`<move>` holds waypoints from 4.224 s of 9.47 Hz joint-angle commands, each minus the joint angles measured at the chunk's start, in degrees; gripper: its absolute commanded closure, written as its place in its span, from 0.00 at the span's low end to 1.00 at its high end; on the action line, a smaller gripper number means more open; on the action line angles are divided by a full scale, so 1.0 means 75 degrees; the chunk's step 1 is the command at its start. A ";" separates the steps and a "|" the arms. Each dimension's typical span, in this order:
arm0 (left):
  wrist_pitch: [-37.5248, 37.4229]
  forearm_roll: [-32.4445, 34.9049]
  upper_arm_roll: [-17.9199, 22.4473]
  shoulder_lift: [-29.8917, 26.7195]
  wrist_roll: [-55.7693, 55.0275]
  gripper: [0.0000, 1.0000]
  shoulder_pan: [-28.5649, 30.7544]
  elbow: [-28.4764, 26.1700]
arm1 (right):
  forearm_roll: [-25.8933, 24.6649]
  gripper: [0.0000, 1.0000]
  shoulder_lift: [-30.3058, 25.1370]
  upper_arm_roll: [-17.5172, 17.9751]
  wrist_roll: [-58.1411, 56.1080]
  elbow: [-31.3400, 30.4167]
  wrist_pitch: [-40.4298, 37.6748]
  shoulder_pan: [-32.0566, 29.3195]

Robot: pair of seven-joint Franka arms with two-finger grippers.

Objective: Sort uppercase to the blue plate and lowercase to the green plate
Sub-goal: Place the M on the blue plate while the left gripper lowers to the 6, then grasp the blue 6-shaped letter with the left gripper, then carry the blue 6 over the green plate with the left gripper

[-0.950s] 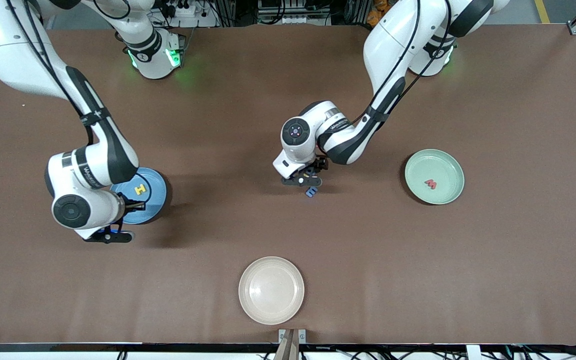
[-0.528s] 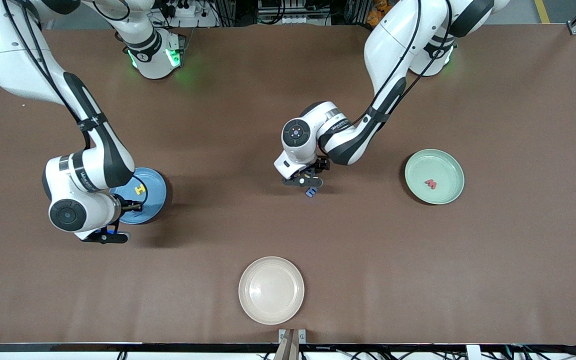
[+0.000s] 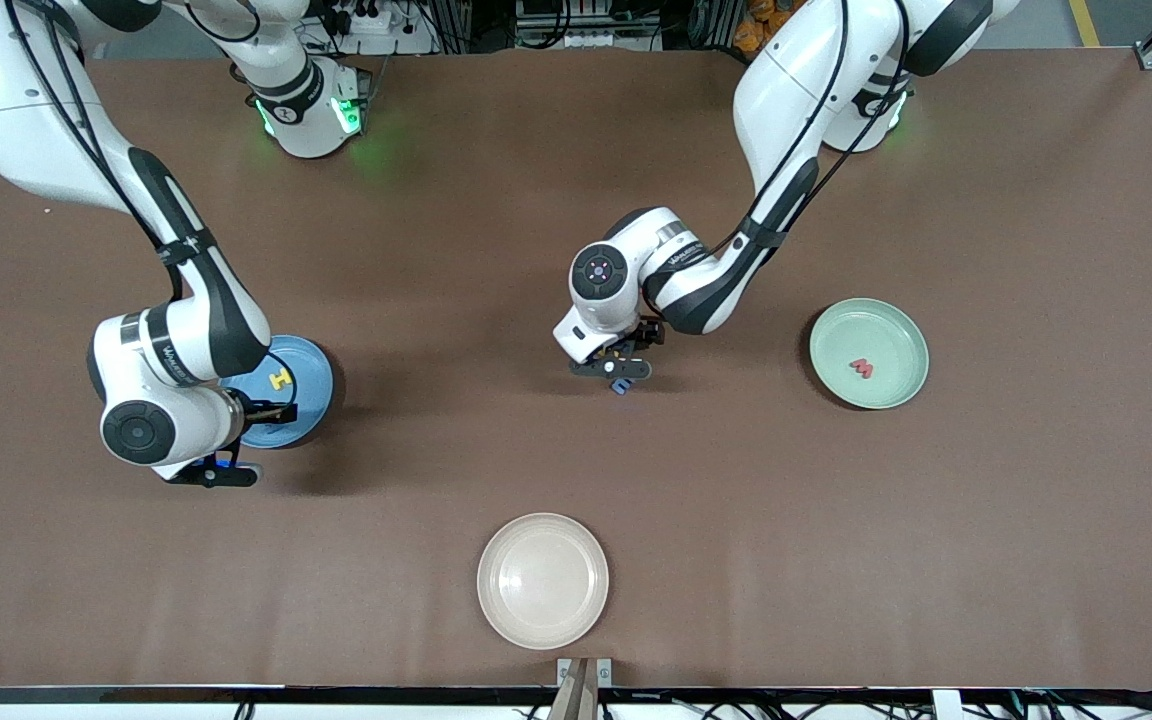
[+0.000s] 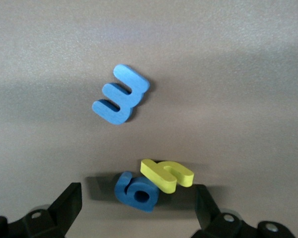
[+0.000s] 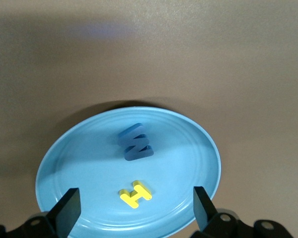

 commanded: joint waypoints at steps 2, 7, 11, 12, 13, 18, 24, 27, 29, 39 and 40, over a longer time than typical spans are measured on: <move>0.0057 0.0207 -0.0056 -0.0147 0.0071 0.00 0.0075 -0.0169 | 0.0001 0.00 0.0020 0.0049 0.0099 0.0086 -0.0049 0.0028; 0.0574 0.0207 -0.0126 -0.0416 0.0071 0.00 0.0157 -0.0615 | -0.0023 0.00 0.0055 0.0037 0.0099 0.0157 -0.0003 0.0040; 0.0574 0.0207 -0.0126 -0.0393 0.0071 0.00 0.0157 -0.0615 | -0.0023 0.00 0.0055 0.0037 0.0099 0.0157 -0.0014 0.0040; 0.0597 0.0207 -0.0126 -0.0370 0.0071 0.08 0.0157 -0.0627 | -0.0023 0.00 0.0055 0.0037 0.0099 0.0157 -0.0014 0.0052; 0.0597 0.0207 -0.0126 -0.0358 0.0071 0.33 0.0146 -0.0627 | -0.0023 0.00 0.0055 0.0037 0.0099 0.0157 -0.0003 0.0040; 0.0632 0.0172 -0.0126 -0.0416 -0.0093 1.00 0.0157 -0.0604 | -0.0011 0.00 0.0090 0.0037 0.0076 0.0284 -0.0061 0.0052; -0.0234 -0.0027 -0.0115 -0.1307 -0.0187 1.00 0.0730 -0.0615 | 0.0000 0.00 0.0078 0.0049 0.0088 0.0379 -0.0084 0.0098; -0.0258 0.0078 -0.0103 -0.1388 -0.0047 1.00 0.1362 -0.0615 | 0.0000 0.00 0.0102 0.0049 0.0099 0.0367 -0.0084 0.0087; -0.0479 0.0078 -0.0103 -0.1471 0.0268 1.00 0.1749 -0.0615 | 0.0000 0.00 0.0090 0.0049 0.0099 0.0367 -0.0096 0.0099; -0.2613 0.0172 -0.0103 -0.2184 0.2202 1.00 0.3414 -0.1632 | 0.0012 0.00 0.0102 0.0049 0.0123 0.0321 -0.0096 0.0134; -0.2614 0.0172 -0.0103 -0.2314 0.2215 1.00 0.3508 -0.1809 | 0.0012 0.00 0.0102 0.0049 0.0111 0.0321 -0.0096 0.0134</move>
